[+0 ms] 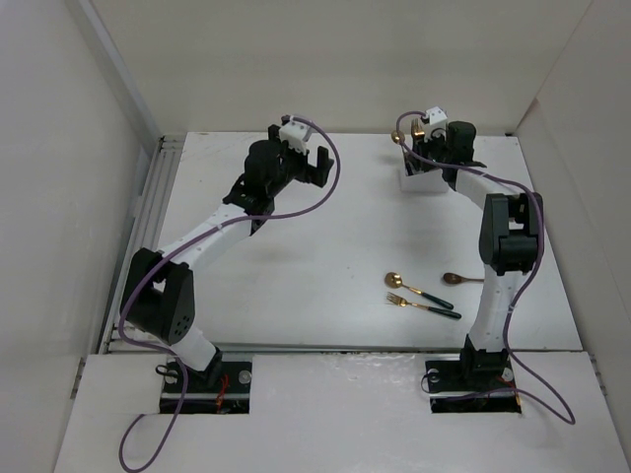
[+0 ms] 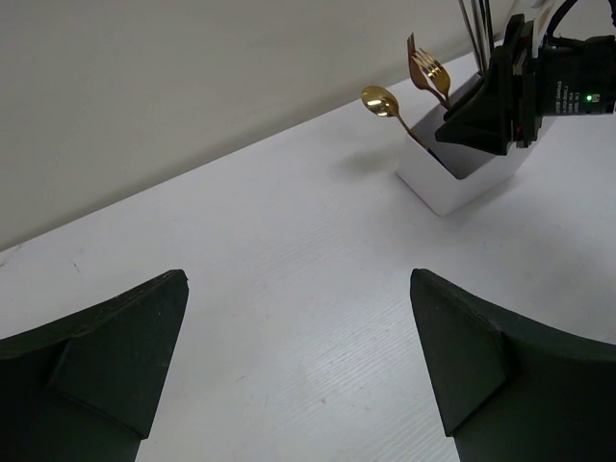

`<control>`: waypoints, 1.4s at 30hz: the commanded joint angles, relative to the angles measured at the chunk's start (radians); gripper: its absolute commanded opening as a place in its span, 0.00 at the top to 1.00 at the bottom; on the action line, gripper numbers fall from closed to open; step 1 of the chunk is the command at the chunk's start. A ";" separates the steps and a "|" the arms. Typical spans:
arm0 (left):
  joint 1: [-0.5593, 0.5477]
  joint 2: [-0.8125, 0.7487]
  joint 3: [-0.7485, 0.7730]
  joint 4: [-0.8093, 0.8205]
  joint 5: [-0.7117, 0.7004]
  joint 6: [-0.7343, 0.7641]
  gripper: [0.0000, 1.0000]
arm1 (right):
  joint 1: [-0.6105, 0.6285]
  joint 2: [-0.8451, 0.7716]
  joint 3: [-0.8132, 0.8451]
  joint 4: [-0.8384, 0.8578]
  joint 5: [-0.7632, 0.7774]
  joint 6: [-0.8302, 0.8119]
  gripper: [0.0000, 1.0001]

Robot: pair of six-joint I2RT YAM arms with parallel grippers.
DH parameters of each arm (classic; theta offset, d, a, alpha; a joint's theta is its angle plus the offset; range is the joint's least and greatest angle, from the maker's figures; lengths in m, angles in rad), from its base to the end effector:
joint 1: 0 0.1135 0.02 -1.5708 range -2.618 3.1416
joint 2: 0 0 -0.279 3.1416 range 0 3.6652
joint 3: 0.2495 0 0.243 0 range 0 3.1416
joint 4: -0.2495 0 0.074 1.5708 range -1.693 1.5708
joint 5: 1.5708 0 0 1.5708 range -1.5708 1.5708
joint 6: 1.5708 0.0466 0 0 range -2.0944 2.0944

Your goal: Sort the eating utensils into containers

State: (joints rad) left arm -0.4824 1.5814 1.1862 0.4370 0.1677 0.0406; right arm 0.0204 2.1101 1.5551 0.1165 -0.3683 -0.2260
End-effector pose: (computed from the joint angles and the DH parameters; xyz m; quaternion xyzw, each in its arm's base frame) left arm 0.3359 -0.1847 0.3622 0.2367 0.6507 -0.2141 0.6890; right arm 0.5009 0.0270 0.2299 -0.1994 0.8113 0.0996 0.5404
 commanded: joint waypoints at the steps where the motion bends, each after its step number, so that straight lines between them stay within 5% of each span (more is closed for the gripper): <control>1: -0.002 -0.050 -0.016 0.063 -0.007 0.022 0.00 | -0.004 -0.025 0.017 -0.014 -0.018 -0.013 0.59; 8: -0.002 -0.095 -0.046 0.072 -0.039 0.022 0.00 | -0.004 -0.235 -0.042 -0.073 -0.093 -0.013 0.36; 12: -0.002 -0.149 -0.109 0.082 -0.126 0.033 0.00 | -0.004 -0.317 0.035 -0.449 0.067 0.016 0.24; 16: -0.002 -0.210 -0.189 0.082 -0.214 0.054 0.00 | -0.004 -0.364 0.001 -0.734 0.268 0.004 0.24; 19: 0.010 -0.238 -0.237 0.082 -0.224 0.065 0.00 | -0.004 -0.494 -0.195 -0.695 0.269 -0.253 0.23; 24: 0.074 -0.297 -0.278 0.086 -0.172 0.065 0.00 | -0.033 -0.696 -0.414 -0.572 0.272 -0.934 0.18; 30: 0.183 -0.351 -0.255 0.034 -0.110 0.065 0.00 | -0.146 -0.604 -0.345 -0.934 0.178 -1.059 0.16; 34: 0.257 -0.397 -0.324 0.069 -0.057 0.074 0.00 | -0.146 -0.677 -0.521 -0.856 0.212 -1.138 0.16; 42: 0.300 -0.410 -0.410 0.172 0.019 0.027 0.00 | -0.123 -0.766 -0.621 -1.012 0.239 -1.222 0.16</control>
State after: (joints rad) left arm -0.1833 1.1828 0.7841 0.5137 0.1261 0.0990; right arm -0.1158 1.4235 0.9443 -0.8326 -0.1341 -1.3792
